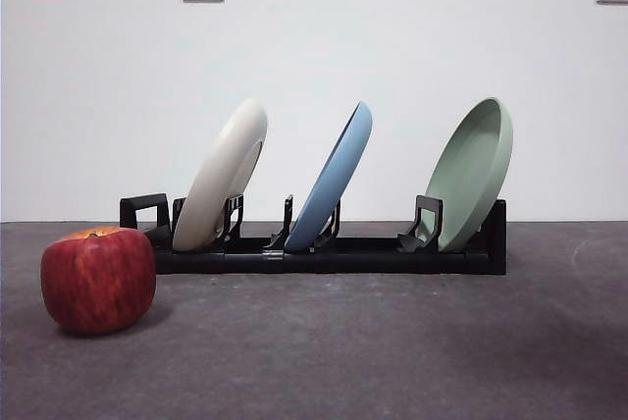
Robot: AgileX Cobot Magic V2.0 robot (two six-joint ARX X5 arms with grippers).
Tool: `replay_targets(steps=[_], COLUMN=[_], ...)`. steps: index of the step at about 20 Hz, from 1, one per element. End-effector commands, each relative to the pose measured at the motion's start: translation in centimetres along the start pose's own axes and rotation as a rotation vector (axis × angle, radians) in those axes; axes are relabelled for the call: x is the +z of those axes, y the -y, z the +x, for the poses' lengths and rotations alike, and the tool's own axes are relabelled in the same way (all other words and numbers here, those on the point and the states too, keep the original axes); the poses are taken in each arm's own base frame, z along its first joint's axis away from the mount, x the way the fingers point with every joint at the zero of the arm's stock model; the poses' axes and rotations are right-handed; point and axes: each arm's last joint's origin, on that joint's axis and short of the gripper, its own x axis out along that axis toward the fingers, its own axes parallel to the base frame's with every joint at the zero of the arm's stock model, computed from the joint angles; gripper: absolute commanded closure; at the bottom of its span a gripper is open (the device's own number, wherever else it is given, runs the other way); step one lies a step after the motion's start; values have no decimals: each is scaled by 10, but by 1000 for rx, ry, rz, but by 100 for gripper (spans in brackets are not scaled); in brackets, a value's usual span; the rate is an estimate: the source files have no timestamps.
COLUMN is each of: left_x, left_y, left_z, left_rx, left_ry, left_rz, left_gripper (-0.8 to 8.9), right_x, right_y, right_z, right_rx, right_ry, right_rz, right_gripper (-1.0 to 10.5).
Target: Take the yellow plate from the plate rack,put the plate on the table,take the apple from the table,put the apple in the plate
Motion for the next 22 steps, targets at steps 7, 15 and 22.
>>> replay_targets(steps=[7,15,22], left_x=[-1,13,75], left_y=[0,-2,-10], left_z=[1,-1,7], left_rx=[4,0,-1], left_ry=[21,-8,-15], left_rz=[-150,-342,-337], left_gripper=[820,820,820], right_x=[-5,4,58], right_y=[1,-1,-10], right_z=[2,5,13], right_rx=[2,-20,15], right_ry=[-13,-90,-130], right_rz=[150,251,222], right_gripper=[951,956,956])
